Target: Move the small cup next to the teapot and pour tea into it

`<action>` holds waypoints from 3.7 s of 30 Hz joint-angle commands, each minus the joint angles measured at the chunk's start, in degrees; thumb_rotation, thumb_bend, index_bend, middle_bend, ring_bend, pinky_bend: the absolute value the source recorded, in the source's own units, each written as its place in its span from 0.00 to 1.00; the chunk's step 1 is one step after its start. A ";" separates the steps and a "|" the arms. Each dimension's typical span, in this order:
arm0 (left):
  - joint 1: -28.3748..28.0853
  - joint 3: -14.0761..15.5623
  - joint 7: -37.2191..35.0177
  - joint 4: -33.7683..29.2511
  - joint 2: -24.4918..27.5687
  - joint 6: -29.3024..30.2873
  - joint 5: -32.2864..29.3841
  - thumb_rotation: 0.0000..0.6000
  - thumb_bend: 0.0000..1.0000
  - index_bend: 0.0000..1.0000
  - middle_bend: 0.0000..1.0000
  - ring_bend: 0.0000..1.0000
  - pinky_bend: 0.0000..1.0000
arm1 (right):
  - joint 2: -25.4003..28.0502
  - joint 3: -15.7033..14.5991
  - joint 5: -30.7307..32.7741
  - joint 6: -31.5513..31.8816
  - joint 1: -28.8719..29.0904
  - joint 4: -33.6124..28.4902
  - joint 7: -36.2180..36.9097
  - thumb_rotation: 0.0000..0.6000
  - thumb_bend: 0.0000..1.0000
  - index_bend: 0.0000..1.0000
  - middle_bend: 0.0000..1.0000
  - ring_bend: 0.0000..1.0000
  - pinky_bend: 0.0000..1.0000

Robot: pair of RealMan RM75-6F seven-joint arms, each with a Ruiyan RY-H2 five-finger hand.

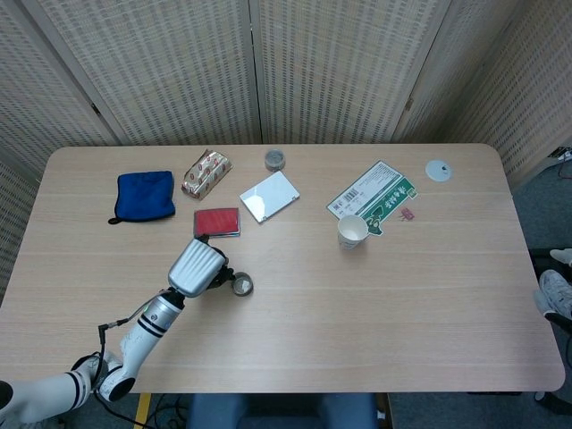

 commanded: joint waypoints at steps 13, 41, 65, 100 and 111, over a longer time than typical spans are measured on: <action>-0.86 1.15 1.94 4.37 -3.14 0.99 2.60 0.91 0.36 1.00 1.00 1.00 0.57 | 0.10 0.01 0.16 -0.19 -0.12 0.13 0.38 1.00 0.20 0.31 0.28 0.18 0.27; -1.35 1.73 2.30 5.81 -4.41 0.31 3.06 1.00 0.36 1.00 1.00 1.00 0.57 | -0.01 0.09 0.54 -0.56 -0.23 0.94 1.25 1.00 0.20 0.31 0.28 0.18 0.27; -1.45 1.86 2.28 7.31 -4.49 0.43 3.20 1.00 0.36 1.00 1.00 1.00 0.57 | 0.08 0.21 0.45 -0.37 -0.30 0.73 1.17 1.00 0.20 0.31 0.28 0.18 0.27; -1.39 0.55 -2.57 5.59 -4.70 -0.67 0.52 1.00 0.36 1.00 1.00 1.00 0.57 | -0.17 0.51 0.63 -0.06 -0.32 1.02 0.80 1.00 0.20 0.31 0.28 0.18 0.27; -0.34 -4.04 -12.68 0.12 -3.17 -2.57 -6.84 1.00 0.36 1.00 1.00 0.99 0.57 | -0.17 0.67 0.72 -0.06 -0.12 0.39 -0.13 1.00 0.20 0.31 0.28 0.18 0.27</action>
